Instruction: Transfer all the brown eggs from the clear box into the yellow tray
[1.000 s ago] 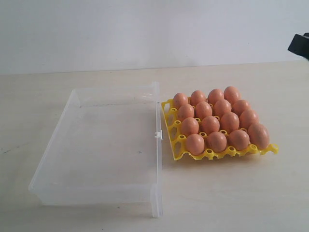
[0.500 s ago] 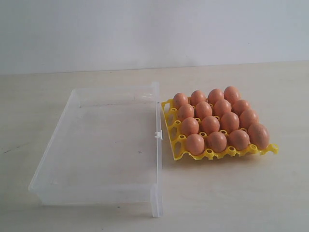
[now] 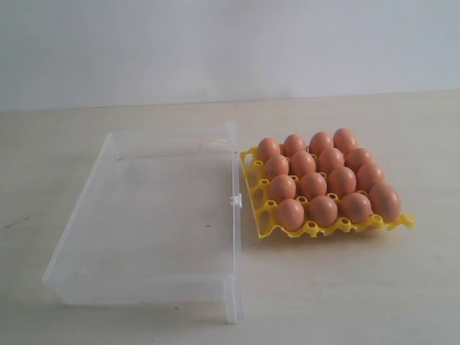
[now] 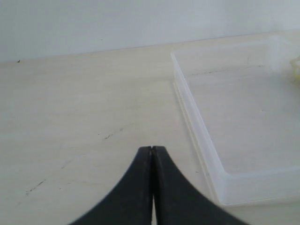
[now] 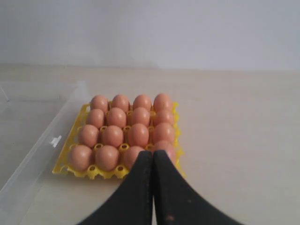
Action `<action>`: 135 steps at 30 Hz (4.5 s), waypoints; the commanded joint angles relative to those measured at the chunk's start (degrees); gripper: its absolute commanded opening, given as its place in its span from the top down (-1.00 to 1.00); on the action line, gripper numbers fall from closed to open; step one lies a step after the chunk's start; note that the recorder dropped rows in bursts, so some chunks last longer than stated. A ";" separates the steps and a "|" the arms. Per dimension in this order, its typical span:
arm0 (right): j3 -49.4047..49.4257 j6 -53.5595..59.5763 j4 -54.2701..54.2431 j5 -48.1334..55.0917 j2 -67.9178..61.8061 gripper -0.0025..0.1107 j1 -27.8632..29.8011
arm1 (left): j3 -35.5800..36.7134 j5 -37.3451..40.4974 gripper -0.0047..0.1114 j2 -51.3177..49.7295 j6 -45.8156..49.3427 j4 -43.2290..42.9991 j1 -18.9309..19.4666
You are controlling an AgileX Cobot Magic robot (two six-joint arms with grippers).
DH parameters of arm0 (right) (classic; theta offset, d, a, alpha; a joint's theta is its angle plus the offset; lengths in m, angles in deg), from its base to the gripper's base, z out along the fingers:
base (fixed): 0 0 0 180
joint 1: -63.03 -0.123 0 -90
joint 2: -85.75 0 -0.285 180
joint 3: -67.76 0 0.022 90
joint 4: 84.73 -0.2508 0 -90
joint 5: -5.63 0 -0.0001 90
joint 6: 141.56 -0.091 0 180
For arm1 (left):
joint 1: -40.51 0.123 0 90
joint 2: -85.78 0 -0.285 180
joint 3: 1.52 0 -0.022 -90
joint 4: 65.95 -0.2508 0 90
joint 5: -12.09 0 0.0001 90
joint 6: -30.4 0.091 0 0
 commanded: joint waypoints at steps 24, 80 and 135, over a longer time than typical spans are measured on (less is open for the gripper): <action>13.98 -5.43 13.37 -11.91 1.44 0.96 -0.05 | -0.23 -0.56 0.92 0.32 -0.11 0.06 0.06; 26.98 3.14 1.13 -20.60 17.11 0.96 -0.05 | -0.23 -0.56 0.92 0.32 -0.11 0.06 0.06; 26.98 2.88 0.21 -20.67 17.11 0.96 6.80 | -0.23 -0.56 0.92 0.32 0.01 0.06 0.06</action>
